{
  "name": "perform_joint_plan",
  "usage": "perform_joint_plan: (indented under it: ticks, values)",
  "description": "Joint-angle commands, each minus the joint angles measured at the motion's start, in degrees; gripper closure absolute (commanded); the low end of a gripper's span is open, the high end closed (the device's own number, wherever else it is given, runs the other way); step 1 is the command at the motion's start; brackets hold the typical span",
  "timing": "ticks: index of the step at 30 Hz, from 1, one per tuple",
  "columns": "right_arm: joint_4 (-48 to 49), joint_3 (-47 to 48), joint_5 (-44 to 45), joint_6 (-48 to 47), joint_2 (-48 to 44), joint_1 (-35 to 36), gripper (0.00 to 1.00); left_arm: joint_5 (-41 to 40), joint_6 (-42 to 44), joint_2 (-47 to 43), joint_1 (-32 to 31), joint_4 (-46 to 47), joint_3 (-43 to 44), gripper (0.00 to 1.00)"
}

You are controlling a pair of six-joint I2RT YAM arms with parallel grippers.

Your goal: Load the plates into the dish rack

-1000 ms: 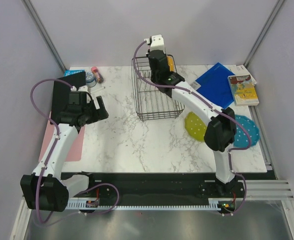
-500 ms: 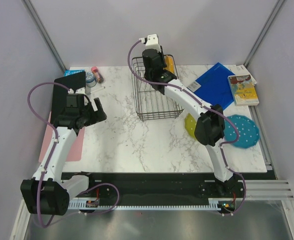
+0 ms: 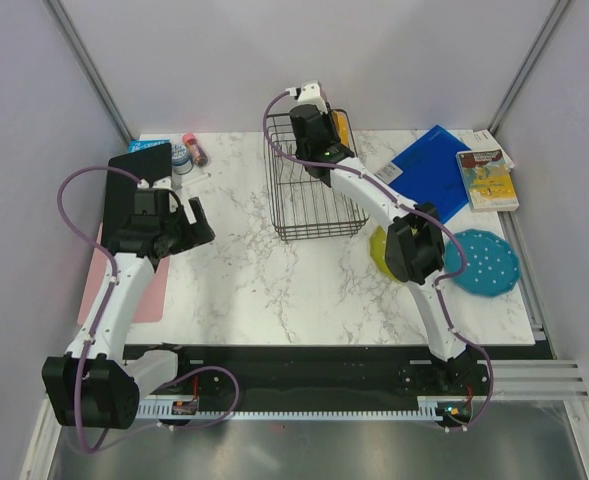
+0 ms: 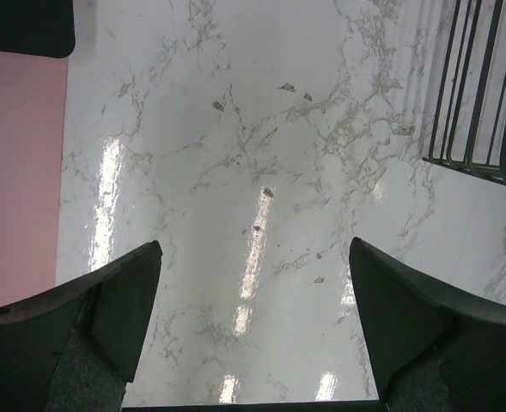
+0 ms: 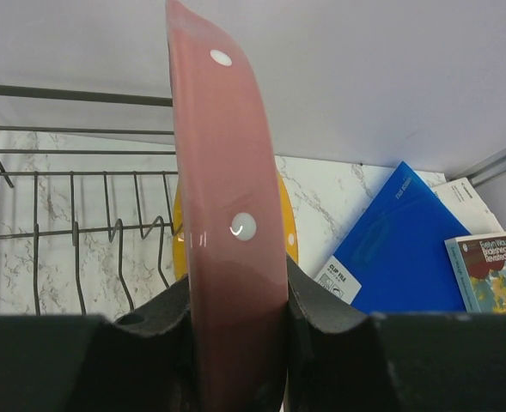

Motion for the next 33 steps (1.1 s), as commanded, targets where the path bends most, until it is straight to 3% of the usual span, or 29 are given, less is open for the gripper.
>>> perform_joint_plan:
  ticks: [1,22,28,33]
  values:
    - [6.72,5.38,1.12,0.52,-0.9,-0.37,1.0,0.79,-1.85,0.54,0.52,0.34,-0.38,0.04]
    - [0.31,6.0,-2.04,7.11,6.4,-3.01,0.99,1.76,-2.03,2.39,2.55,0.07,-0.47,0.05]
    - [0.05,6.0,-1.34,7.28,6.93,-3.89,0.87,2.72,-2.38,2.48,2.55,-0.01,-0.56,0.05]
    - [0.57,5.21,-1.69,6.23,4.48,-4.07,0.63,2.9,-2.73,2.13,2.55,0.07,-0.65,0.05]
